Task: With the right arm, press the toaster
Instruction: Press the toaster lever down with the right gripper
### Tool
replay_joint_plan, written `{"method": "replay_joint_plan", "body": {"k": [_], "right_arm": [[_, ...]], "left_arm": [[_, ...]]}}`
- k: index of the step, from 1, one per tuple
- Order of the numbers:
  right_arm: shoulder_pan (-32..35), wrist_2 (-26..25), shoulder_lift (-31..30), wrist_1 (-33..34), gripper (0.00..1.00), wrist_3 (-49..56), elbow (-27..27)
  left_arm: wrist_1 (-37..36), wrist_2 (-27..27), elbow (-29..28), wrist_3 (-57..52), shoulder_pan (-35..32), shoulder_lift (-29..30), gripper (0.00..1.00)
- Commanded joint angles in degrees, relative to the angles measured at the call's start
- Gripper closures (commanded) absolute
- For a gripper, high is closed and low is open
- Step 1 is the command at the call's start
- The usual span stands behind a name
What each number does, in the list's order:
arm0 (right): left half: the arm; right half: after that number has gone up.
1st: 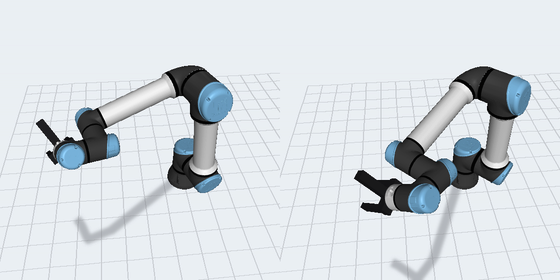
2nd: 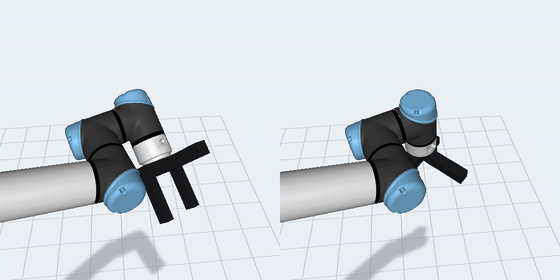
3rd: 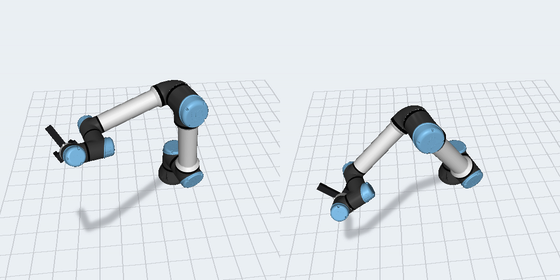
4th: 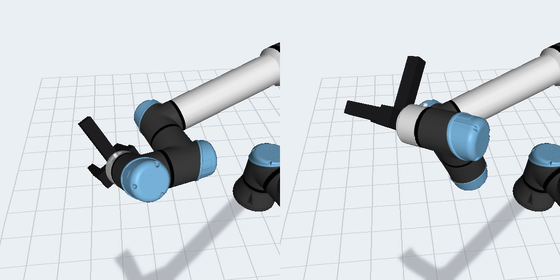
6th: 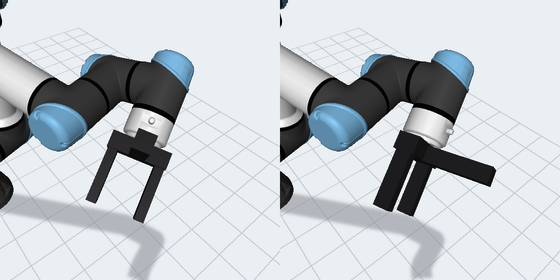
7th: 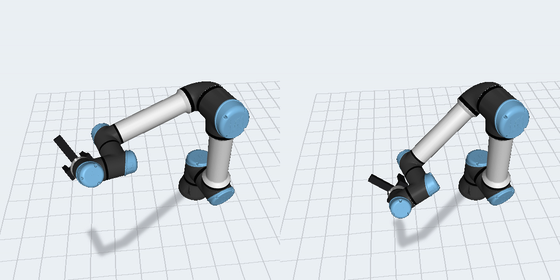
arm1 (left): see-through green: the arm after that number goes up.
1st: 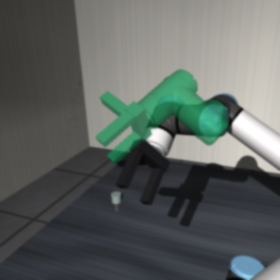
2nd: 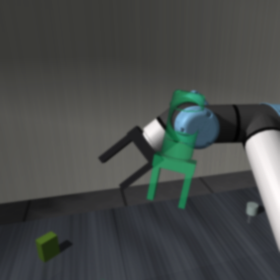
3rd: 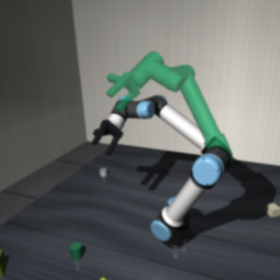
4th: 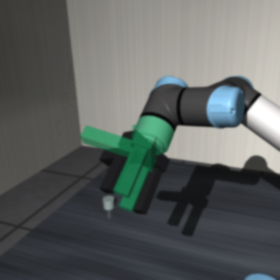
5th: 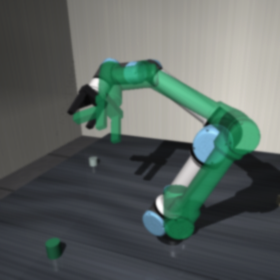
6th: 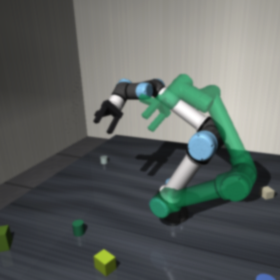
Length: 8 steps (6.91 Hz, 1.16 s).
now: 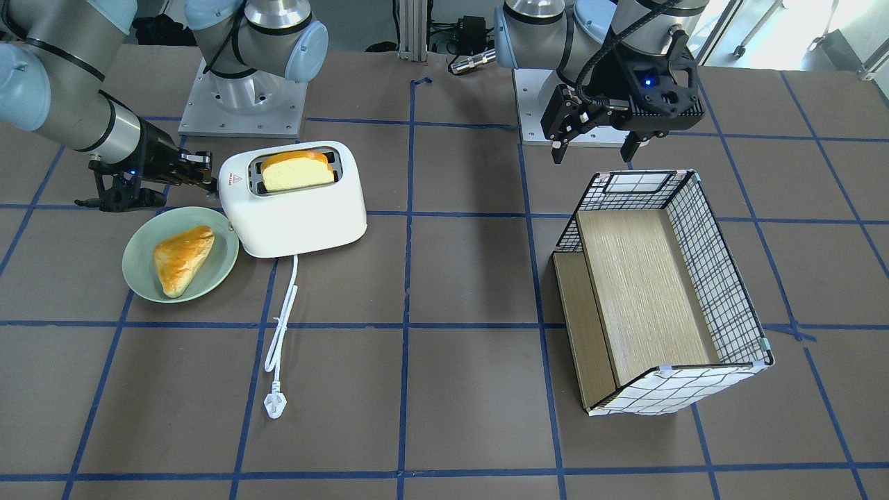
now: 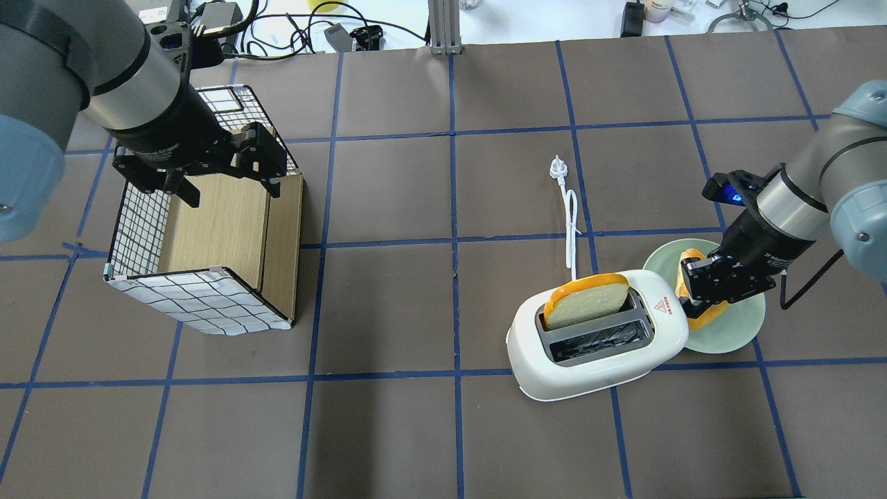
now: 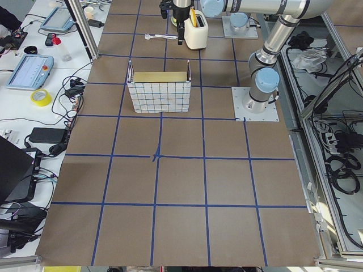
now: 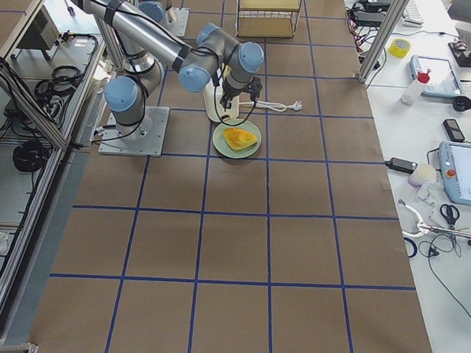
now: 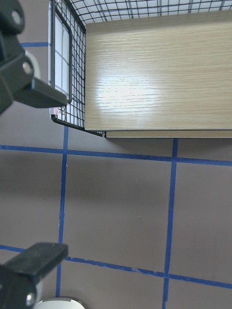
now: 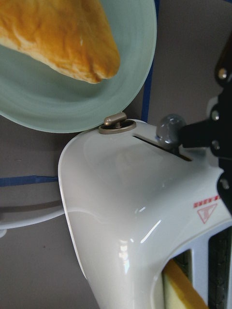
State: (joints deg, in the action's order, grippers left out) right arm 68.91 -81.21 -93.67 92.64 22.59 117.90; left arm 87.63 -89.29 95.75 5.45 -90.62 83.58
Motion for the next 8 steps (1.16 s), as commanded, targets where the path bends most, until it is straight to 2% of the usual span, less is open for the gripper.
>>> {"method": "replay_joint_plan", "body": {"k": [1,8], "right_arm": [[0.0,0.0,1.2,0.2,1.00,0.1,0.1],[-0.2,0.2,3.7,2.3,1.00,0.2,0.1]], "left_arm": [[0.0,0.0,0.0,0.0,0.0,0.0,0.00],[0.0,0.0,0.0,0.0,0.0,0.0,0.00]]}}
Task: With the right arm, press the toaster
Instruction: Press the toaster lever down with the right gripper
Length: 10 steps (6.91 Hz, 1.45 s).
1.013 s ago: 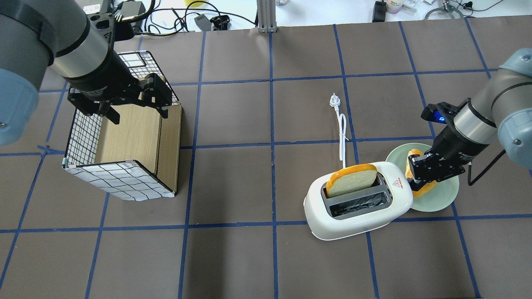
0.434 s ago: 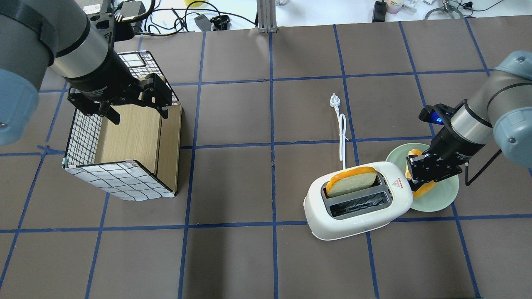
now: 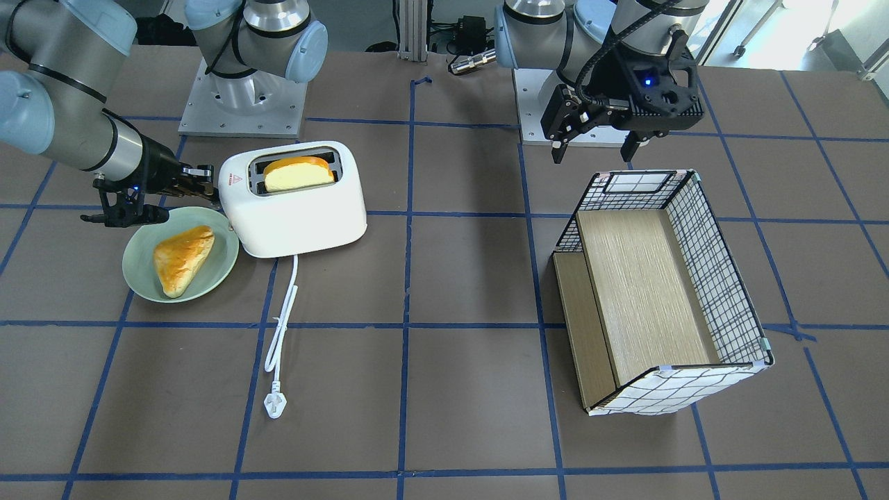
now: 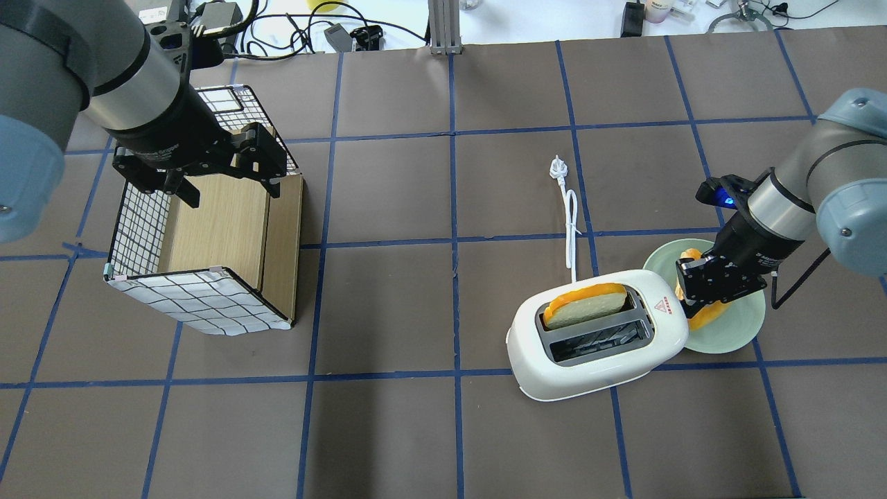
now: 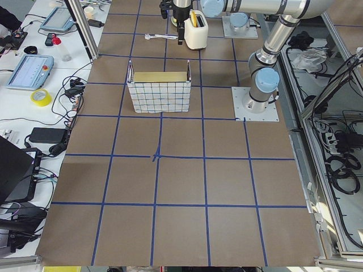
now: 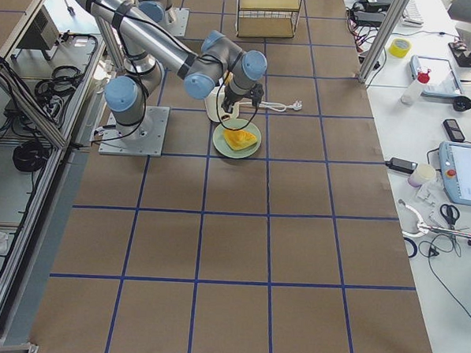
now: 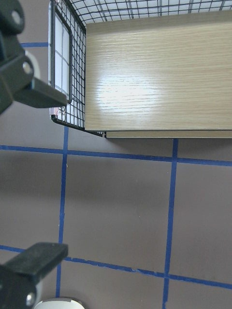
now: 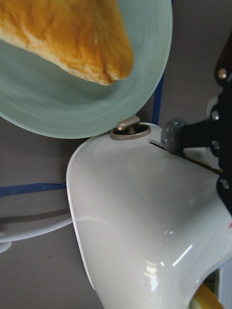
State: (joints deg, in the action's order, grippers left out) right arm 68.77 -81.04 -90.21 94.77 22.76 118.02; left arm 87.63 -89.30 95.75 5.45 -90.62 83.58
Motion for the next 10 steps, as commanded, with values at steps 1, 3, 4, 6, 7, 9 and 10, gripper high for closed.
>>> {"method": "replay_joint_plan", "body": {"k": [1,3,4,6,7,9,10], "right_arm": [[0.0,0.0,0.3,0.2,1.00,0.0,0.0],[0.0,0.1,1.0,1.3,1.00,0.1,0.0],[0.0,0.2,1.1,1.3,1.00,0.0,0.1],[0.0,0.1,1.1,2.3,1.00,0.0,0.9],[0.0,0.1,1.1,2.3,1.00,0.0,0.9],[0.0,-0.2,0.9,2.3,1.00,-0.8,0.4],[0.0,-0.7,0.5,2.2,0.93,-1.1,-0.5]], "left_arm": [[0.0,0.1,0.0,0.0,0.0,0.0,0.00],[0.0,0.0,0.0,0.0,0.0,0.0,0.00],[0.0,0.0,0.0,0.0,0.0,0.0,0.00],[0.0,0.0,0.0,0.0,0.0,0.0,0.00],[0.0,0.0,0.0,0.0,0.0,0.0,0.00],[0.0,0.1,0.0,0.0,0.0,0.0,0.00],[0.0,0.0,0.0,0.0,0.0,0.0,0.00]]}}
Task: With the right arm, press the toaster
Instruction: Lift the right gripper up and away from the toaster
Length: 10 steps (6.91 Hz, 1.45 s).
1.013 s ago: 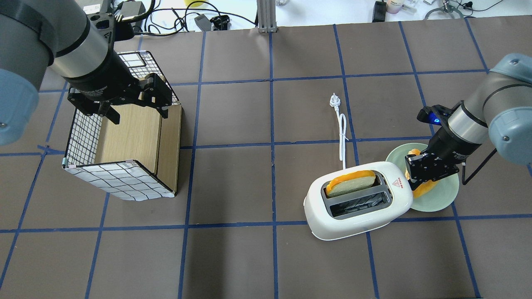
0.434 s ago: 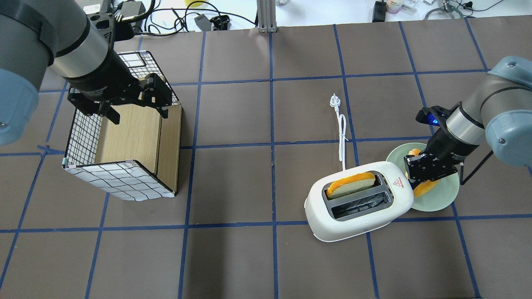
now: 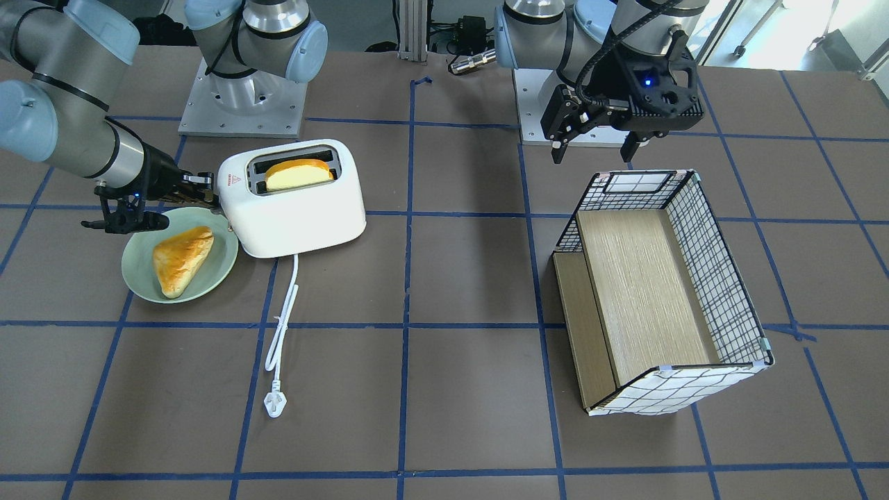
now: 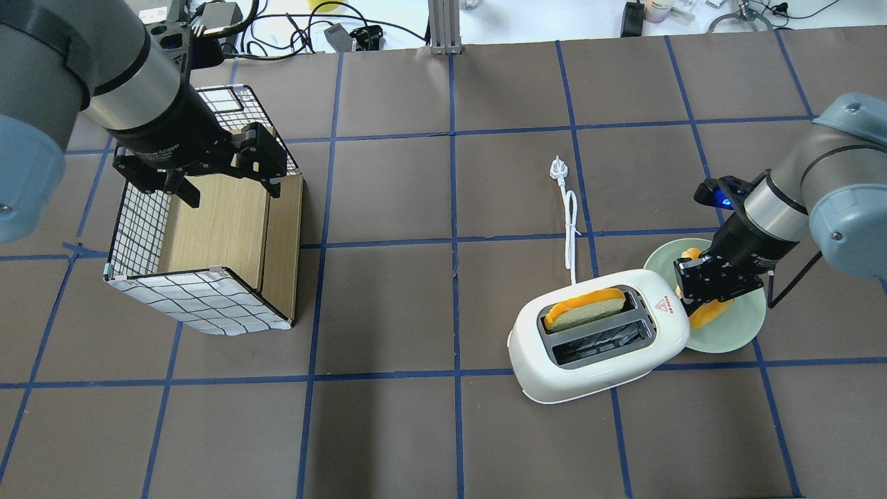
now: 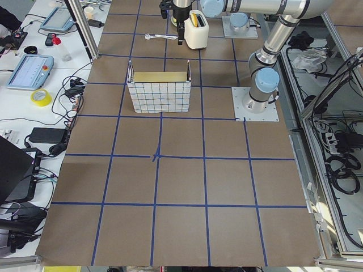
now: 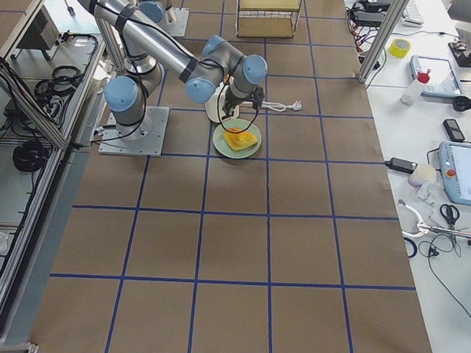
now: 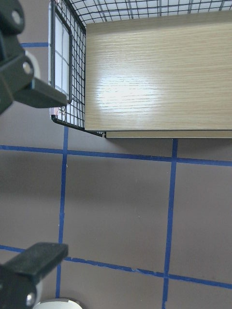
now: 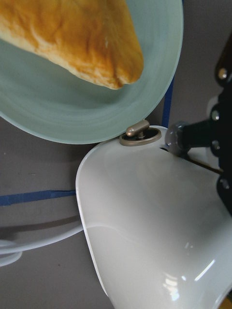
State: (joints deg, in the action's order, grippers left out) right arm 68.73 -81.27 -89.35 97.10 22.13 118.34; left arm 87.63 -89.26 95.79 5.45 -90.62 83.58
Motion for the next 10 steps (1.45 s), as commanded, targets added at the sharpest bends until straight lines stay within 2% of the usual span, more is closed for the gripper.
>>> {"method": "replay_joint_plan", "body": {"k": [1,2,5,8,10], "right_arm": [[0.0,-0.9,-0.6,-0.1,0.54,-0.4,-2.8],[0.0,-0.8,-1.1,-0.6,0.01,-0.4,-5.3],[0.2,-4.2,-3.3,-3.4,0.00,-1.8,-12.3],[0.8,-6.0,-7.6,-3.1,0.00,-9.7,-14.7],[6.9,-7.1,-7.1,-1.7,0.00,-15.7,-16.3]], "left_arm": [[0.0,0.0,0.0,0.0,0.0,0.0,0.00],[0.0,0.0,0.0,0.0,0.0,0.0,0.00],[0.0,0.0,-0.1,0.0,0.0,0.0,0.00],[0.0,0.0,0.0,0.0,0.0,0.0,0.00],[0.0,0.0,0.0,0.0,0.0,0.0,0.00]]}}
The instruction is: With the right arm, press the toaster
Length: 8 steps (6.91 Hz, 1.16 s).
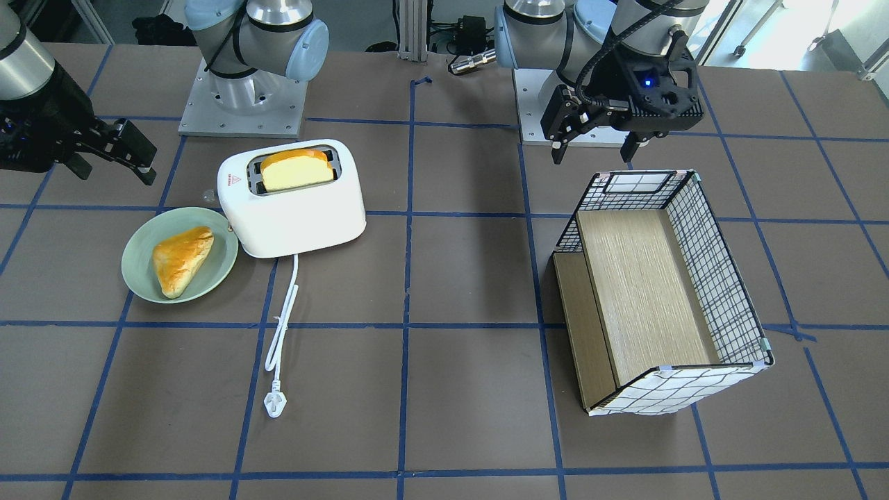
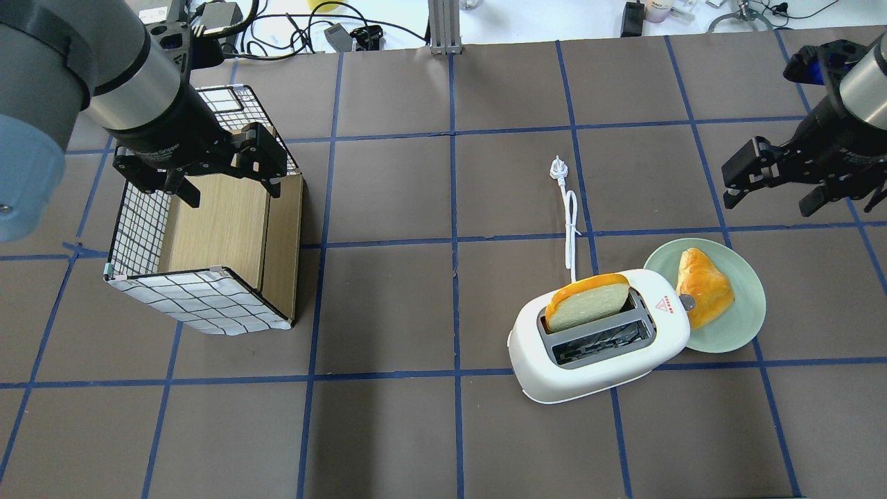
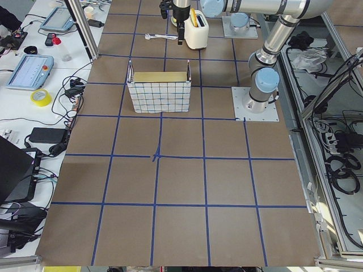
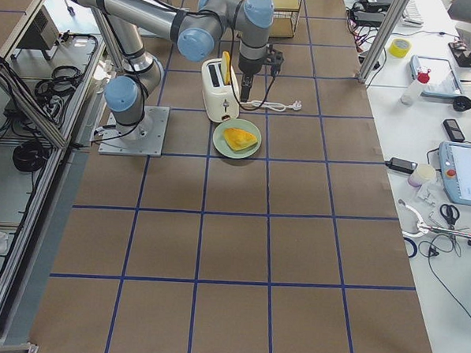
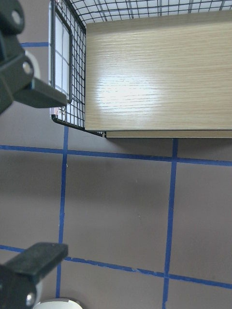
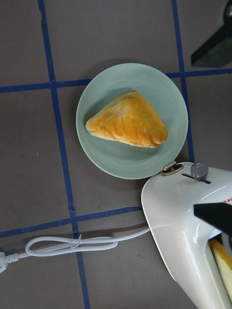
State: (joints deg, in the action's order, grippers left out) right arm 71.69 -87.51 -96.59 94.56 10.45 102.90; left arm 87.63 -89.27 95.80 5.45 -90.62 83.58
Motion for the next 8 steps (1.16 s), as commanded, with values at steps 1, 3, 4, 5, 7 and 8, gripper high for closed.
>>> {"method": "replay_joint_plan", "body": {"k": [1,3,4,5,7,8], "right_arm": [[8.9,-2.6,0.3,1.5,0.00,-9.4,-1.5],[15.8,-3.6,0.6,1.4,0.00,-15.4,-4.0],[16.7,-3.4,0.5,0.8,0.00,-15.5,-5.2],[17.6,-3.0,0.5,0.5,0.00,-16.8,-5.9],[19.4,-2.9,0.9,0.5,0.00,-18.7,-6.0],[19.4,-2.9,0.9,0.4,0.00,-18.7,-5.8]], "left_arm": [[0.0,0.1,-0.1,0.0,0.0,0.0,0.00],[0.0,0.1,-0.1,0.0,0.0,0.0,0.00],[0.0,0.1,0.0,0.0,0.0,0.0,0.00],[0.0,0.1,0.0,0.0,0.0,0.0,0.00],[0.0,0.1,0.0,0.0,0.0,0.0,0.00],[0.0,0.0,-0.1,0.0,0.0,0.0,0.00]]}}
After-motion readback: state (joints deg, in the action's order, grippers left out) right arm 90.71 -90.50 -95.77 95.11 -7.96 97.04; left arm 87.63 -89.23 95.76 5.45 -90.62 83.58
